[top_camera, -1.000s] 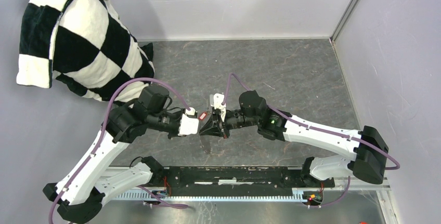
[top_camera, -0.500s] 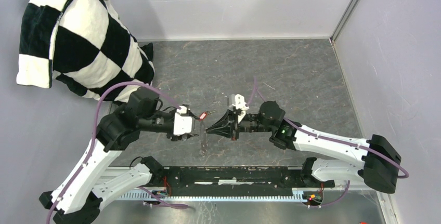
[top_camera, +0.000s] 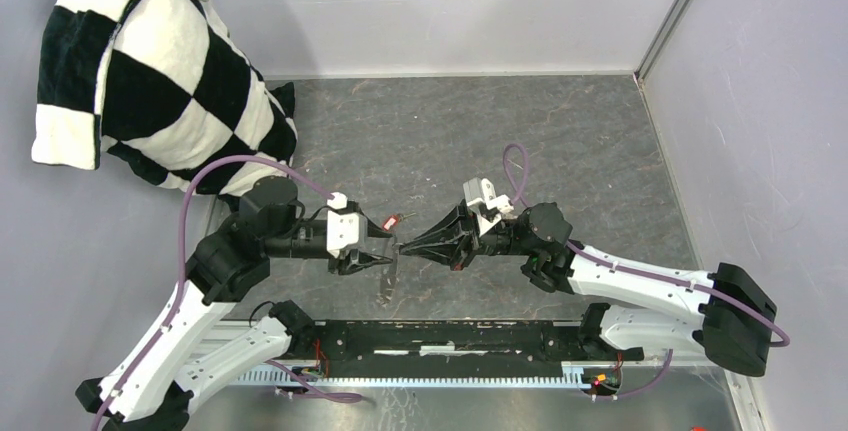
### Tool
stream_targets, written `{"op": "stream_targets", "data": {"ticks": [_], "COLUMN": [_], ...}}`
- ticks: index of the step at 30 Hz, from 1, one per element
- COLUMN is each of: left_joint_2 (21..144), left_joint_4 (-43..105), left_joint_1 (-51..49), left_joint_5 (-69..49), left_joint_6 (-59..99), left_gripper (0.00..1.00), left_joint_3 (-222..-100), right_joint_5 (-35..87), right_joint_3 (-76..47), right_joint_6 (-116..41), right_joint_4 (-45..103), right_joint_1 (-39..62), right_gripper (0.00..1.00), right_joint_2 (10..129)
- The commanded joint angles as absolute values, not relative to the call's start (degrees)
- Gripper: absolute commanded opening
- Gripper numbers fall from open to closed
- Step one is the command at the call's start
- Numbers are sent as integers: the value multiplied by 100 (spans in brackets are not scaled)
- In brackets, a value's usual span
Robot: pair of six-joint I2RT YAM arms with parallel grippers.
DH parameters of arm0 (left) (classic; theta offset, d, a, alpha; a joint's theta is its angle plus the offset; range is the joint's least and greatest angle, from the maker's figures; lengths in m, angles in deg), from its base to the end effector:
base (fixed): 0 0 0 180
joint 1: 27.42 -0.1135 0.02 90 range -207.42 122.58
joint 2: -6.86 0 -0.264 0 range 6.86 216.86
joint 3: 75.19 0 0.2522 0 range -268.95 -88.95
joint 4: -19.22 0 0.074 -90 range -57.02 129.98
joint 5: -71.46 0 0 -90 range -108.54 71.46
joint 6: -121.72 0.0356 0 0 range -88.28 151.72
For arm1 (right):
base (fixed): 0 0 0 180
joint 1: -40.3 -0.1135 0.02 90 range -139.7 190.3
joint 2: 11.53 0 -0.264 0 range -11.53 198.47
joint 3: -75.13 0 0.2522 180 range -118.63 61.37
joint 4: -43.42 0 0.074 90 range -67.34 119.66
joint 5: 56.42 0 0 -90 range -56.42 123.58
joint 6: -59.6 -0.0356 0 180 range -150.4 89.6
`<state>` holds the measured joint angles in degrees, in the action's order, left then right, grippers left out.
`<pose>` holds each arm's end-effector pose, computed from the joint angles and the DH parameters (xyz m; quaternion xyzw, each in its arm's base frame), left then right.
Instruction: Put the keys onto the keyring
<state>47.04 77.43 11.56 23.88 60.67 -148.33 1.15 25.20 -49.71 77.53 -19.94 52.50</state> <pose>0.0786 -0.0945 0.3783 0.6006 0.5448 -0.3480 0.4706 0.1059 0.2237 0.3250 -0.4069 0.4360 0.6263 0.5021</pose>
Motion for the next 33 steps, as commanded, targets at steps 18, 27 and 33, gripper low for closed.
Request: {"op": "stream_targets", "data": {"ticks": [18, 27, 33], "left_joint_2": [4868, 4893, 4924], "left_joint_4": [7664, 7934, 7998], "left_joint_1": [1160, 1160, 1160], "left_joint_5": [3245, 3233, 3226], "left_joint_6": [5639, 5941, 6052], "left_gripper": [30, 41, 41], "left_joint_3": [-15147, -15188, -15208], "right_joint_5": [-203, -108, -113], "right_joint_3": [2146, 2083, 2052], "right_joint_6": [-4949, -4778, -4745], "right_joint_4": [7802, 7493, 7432], "right_joint_1": [-2004, -2001, -1995], "right_gripper": [1, 1, 1], "right_joint_2": [5489, 5405, 5411]}}
